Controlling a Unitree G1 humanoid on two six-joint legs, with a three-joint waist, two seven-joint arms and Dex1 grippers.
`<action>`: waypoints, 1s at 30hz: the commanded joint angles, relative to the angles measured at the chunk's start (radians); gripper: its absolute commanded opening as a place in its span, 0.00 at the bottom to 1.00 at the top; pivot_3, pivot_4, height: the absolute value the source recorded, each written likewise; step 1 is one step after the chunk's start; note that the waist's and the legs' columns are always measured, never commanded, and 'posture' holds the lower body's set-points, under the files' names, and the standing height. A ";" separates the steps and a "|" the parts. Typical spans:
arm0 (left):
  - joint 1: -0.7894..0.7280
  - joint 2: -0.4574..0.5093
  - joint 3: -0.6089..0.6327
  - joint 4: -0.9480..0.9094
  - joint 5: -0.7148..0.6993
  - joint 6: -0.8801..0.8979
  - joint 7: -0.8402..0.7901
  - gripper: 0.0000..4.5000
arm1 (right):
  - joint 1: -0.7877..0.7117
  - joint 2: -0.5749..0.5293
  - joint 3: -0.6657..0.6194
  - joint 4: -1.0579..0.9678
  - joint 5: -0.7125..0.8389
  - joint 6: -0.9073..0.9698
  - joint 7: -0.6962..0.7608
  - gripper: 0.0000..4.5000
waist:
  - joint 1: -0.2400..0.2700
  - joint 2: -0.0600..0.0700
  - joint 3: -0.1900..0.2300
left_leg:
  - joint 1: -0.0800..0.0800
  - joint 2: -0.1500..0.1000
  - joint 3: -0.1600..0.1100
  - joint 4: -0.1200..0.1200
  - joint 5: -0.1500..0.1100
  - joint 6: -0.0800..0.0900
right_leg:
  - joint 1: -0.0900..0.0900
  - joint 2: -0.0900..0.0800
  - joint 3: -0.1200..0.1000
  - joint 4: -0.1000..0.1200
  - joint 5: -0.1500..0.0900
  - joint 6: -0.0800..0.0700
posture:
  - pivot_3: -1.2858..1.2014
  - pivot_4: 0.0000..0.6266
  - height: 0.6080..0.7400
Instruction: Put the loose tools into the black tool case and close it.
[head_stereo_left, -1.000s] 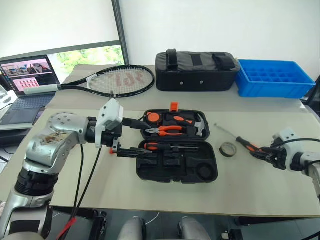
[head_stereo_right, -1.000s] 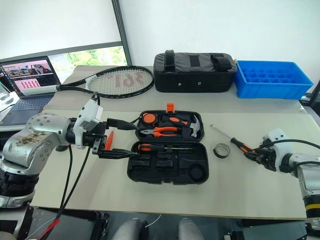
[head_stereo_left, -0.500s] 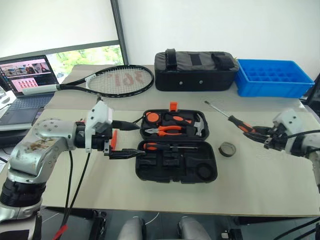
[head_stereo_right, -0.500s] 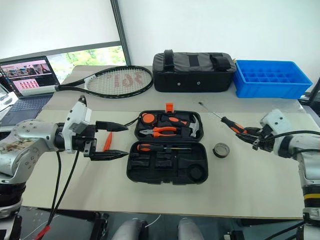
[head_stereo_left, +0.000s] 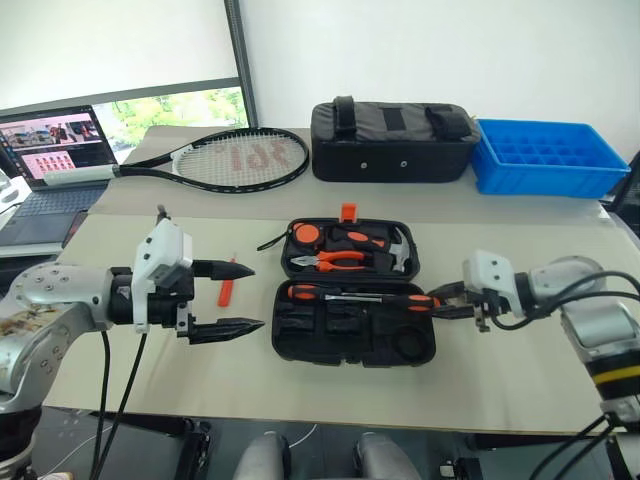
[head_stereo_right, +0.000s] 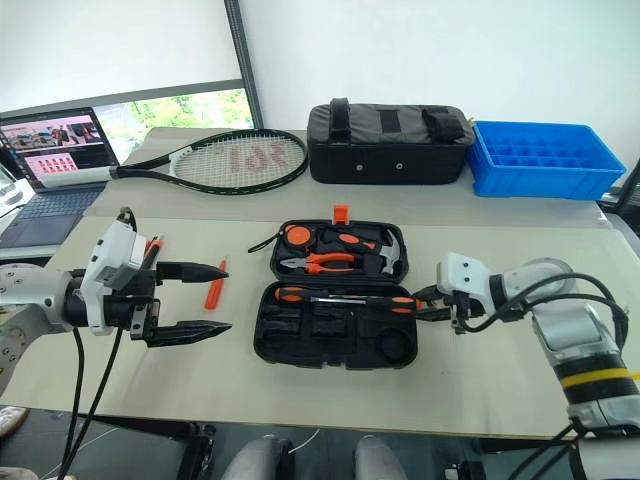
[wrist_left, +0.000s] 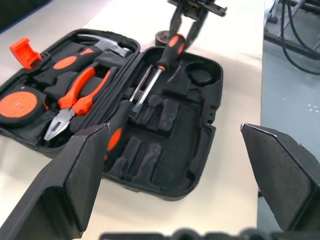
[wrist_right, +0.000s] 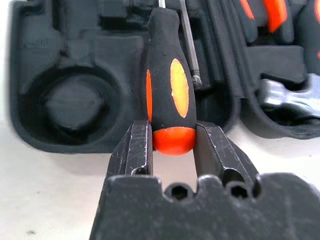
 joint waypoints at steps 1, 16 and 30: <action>0.013 0.018 0.043 -0.040 -0.031 0.002 0.018 1.00 | -0.059 0.024 0.018 0.043 -0.017 -0.070 0.035 0.19 | -0.001 0.000 0.000 | 0.000 0.000 0.000 0.000 0.000 0.000 | 0.000 0.000 0.000 0.000 0.000 0.000 | 0.52 0.24 0.75; 0.025 0.046 0.035 -0.021 -0.031 -0.028 0.015 1.00 | -0.078 0.037 0.011 0.079 -0.017 -0.113 0.066 0.68 | 0.003 0.000 0.000 | 0.000 0.001 0.000 0.000 0.000 0.000 | 0.000 0.000 -0.001 0.000 0.000 -0.001 | 0.52 0.24 0.75; -0.003 0.043 -0.018 0.014 -0.003 -0.066 -0.006 1.00 | -0.003 0.107 -0.083 -0.156 0.199 0.289 -0.027 0.67 | 0.000 0.000 0.000 | 0.000 0.005 0.000 -0.001 0.000 0.000 | 0.000 0.003 -0.002 0.001 0.000 -0.001 | 0.52 0.24 0.75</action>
